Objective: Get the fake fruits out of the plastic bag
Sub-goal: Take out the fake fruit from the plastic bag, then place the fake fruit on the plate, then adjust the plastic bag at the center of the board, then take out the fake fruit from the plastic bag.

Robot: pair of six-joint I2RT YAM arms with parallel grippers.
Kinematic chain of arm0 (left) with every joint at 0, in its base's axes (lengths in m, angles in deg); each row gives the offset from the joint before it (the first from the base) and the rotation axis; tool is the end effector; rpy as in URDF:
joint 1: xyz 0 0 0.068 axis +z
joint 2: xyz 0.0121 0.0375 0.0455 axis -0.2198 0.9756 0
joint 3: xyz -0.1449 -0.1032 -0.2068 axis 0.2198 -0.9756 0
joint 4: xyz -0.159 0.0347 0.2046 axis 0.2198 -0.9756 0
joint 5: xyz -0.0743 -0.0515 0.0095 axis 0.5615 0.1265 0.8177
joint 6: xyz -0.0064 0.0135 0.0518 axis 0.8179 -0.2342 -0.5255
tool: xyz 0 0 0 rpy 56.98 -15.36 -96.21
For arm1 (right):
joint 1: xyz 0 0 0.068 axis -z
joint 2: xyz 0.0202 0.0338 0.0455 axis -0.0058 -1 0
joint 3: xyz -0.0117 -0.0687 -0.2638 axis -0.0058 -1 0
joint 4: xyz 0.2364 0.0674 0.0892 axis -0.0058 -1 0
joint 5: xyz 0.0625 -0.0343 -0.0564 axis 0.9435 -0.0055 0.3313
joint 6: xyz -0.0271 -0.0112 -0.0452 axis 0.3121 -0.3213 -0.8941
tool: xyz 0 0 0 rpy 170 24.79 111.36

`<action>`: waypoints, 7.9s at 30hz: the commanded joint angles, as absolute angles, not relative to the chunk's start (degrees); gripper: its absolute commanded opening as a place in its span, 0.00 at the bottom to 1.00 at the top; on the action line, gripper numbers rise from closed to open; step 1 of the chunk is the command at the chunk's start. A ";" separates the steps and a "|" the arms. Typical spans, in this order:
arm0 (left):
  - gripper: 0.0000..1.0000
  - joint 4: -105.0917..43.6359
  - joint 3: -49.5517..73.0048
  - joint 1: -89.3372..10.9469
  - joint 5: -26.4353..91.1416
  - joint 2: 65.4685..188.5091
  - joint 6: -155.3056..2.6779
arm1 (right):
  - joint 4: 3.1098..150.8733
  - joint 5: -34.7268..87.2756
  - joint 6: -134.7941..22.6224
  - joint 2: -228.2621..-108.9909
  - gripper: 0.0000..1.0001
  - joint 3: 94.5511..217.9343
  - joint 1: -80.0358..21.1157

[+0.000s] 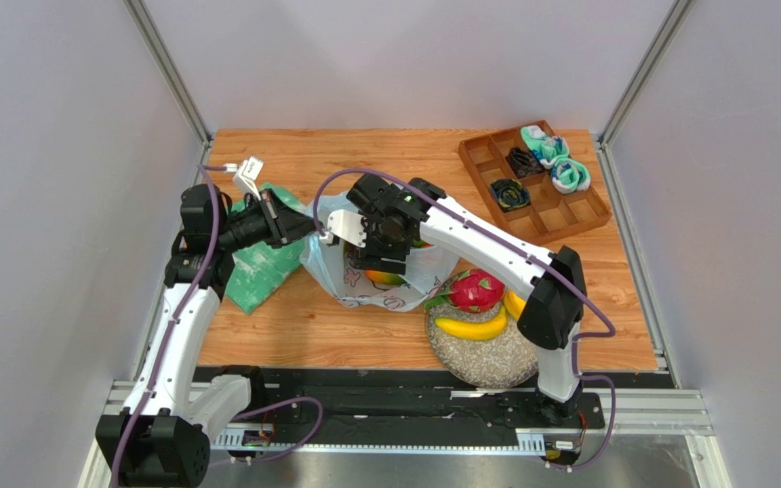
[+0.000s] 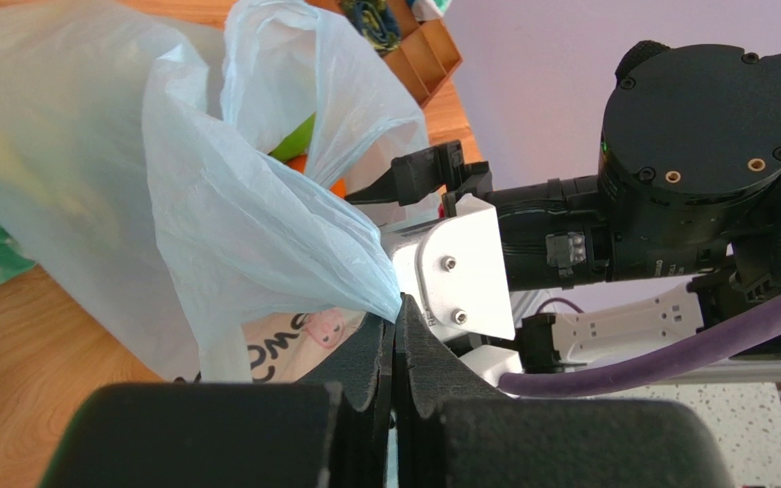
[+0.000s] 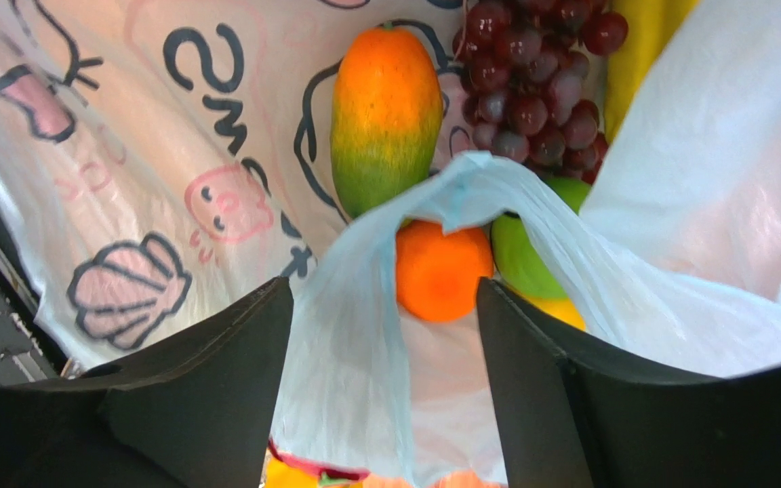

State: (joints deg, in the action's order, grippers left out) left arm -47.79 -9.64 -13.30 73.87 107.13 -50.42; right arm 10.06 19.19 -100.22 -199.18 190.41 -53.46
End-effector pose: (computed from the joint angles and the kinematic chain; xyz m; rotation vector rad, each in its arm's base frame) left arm 0.2109 -0.0294 0.3380 -0.0120 1.9912 -1.2648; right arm 0.2414 0.3224 0.3086 -1.9786 1.9598 0.0832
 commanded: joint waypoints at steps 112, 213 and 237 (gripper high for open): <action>0.00 -44.70 -14.83 -7.16 70.85 109.15 -41.84 | 18.45 15.38 -136.90 -123.23 0.75 110.67 -43.40; 0.70 -87.15 45.55 -35.02 46.42 166.62 -131.92 | 34.61 36.39 -77.76 -162.34 0.00 156.02 -40.32; 0.31 -79.76 45.82 -35.02 39.73 173.85 -130.35 | 34.70 36.74 -78.28 -167.70 0.00 159.00 -40.32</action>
State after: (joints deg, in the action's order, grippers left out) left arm -77.34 45.62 -34.96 37.68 177.07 -131.38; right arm 32.86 36.79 -78.76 -166.96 156.20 -40.58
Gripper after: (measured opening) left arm 0.407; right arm 0.008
